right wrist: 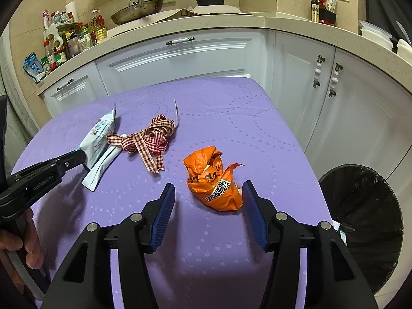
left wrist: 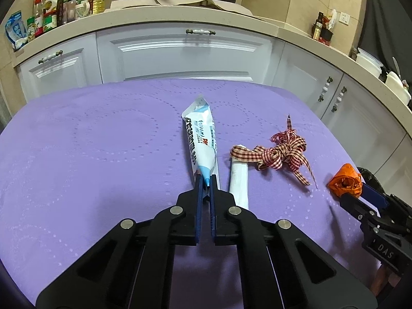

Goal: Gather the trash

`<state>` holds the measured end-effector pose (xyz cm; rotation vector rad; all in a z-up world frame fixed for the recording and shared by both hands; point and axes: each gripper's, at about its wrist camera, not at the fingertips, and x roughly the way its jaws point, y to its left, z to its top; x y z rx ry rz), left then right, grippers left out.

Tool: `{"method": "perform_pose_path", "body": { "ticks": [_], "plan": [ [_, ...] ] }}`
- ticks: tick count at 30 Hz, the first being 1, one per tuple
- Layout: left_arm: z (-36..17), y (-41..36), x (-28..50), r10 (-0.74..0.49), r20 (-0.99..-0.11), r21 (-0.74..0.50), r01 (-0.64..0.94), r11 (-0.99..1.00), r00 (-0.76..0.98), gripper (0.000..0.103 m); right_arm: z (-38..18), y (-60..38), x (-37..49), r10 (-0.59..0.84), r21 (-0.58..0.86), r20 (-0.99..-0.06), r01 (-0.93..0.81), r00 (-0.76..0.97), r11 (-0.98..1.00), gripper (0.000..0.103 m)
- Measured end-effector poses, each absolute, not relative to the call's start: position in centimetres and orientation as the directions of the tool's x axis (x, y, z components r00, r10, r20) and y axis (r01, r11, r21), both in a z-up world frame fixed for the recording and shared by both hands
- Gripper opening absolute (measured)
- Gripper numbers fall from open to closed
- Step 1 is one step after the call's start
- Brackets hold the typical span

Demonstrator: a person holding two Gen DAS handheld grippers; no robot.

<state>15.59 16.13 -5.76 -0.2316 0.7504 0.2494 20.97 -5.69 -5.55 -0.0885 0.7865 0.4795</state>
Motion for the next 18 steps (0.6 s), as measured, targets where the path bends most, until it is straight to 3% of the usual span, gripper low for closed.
{"method": "perform_pose_path", "body": {
  "ticks": [12,16,18],
  "plan": [
    [-5.5,17.6,13.7,0.172,-0.692,-0.11,-0.338,0.935,0.701,0.004,-5.7,-5.2,22.1,0.365,0.104,-0.701,-0.419,0.613,0.902,0.055],
    [-5.4,17.6,13.5,0.177,-0.687,-0.106,-0.338,0.935,0.705,0.004,-6.0,-5.1,22.6,0.363,0.107,-0.716,-0.42,0.596,0.901,0.041],
    [-5.3,17.6,13.4,0.181,-0.684,-0.103,-0.339,0.935,0.706,0.004,-6.0,-5.3,22.7,0.365,0.11,-0.715,-0.42,0.597,0.901,0.04]
  ]
}}
